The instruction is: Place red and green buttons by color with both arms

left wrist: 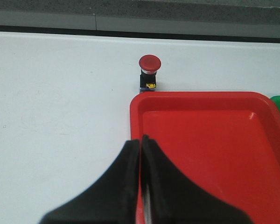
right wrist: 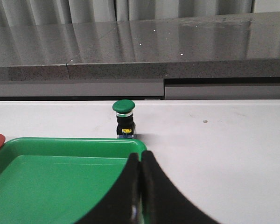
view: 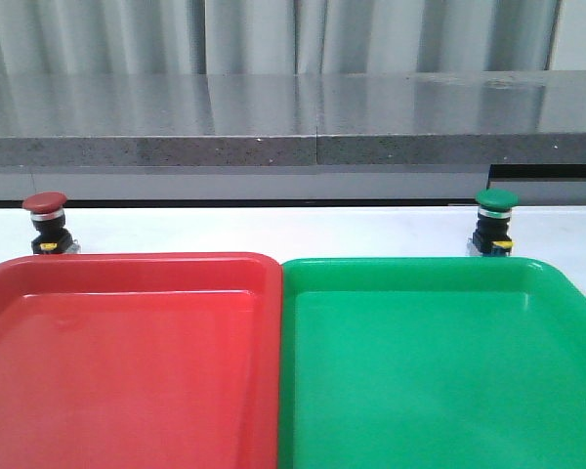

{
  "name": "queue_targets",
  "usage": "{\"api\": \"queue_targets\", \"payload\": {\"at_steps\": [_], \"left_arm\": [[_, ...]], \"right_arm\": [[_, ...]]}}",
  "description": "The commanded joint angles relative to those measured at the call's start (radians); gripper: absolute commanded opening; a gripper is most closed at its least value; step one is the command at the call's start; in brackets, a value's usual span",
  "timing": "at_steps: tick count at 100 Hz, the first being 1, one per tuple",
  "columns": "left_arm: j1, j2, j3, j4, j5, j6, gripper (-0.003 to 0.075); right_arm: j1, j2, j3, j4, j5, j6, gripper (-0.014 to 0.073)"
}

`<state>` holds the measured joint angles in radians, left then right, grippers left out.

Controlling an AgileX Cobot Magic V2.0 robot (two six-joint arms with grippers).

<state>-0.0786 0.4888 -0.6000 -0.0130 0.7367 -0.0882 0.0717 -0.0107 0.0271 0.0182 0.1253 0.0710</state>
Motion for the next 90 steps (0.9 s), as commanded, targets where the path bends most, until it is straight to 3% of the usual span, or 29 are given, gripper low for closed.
{"api": "queue_targets", "payload": {"at_steps": [1, 7, 19, 24, 29, 65, 90], "left_arm": [[0.002, 0.009, -0.036, -0.011, -0.061, -0.006, 0.0112], [0.002, 0.009, -0.036, -0.011, -0.061, -0.006, 0.0225], [0.002, 0.009, -0.036, -0.011, -0.065, -0.006, 0.0568], [0.002, 0.009, -0.036, -0.011, -0.065, -0.006, 0.0668], [0.002, 0.009, -0.036, -0.011, -0.065, -0.004, 0.0718], [0.002, 0.029, -0.049, -0.028, -0.073, -0.004, 0.0639], [0.002, 0.234, -0.193, -0.055, -0.073, -0.002, 0.0639]], "right_arm": [[-0.006, -0.016, -0.014, -0.002, -0.080, -0.007, -0.0057], [-0.006, -0.016, -0.014, -0.002, -0.080, -0.007, -0.0057], [-0.006, -0.016, -0.014, -0.002, -0.080, -0.007, -0.0057], [-0.006, -0.016, -0.014, -0.002, -0.080, -0.007, -0.0057], [-0.006, -0.016, -0.014, -0.002, -0.080, -0.007, -0.0057], [-0.006, -0.016, -0.014, -0.002, -0.080, -0.007, -0.0057], [-0.006, -0.016, -0.014, -0.002, -0.080, -0.007, -0.0057]]}}
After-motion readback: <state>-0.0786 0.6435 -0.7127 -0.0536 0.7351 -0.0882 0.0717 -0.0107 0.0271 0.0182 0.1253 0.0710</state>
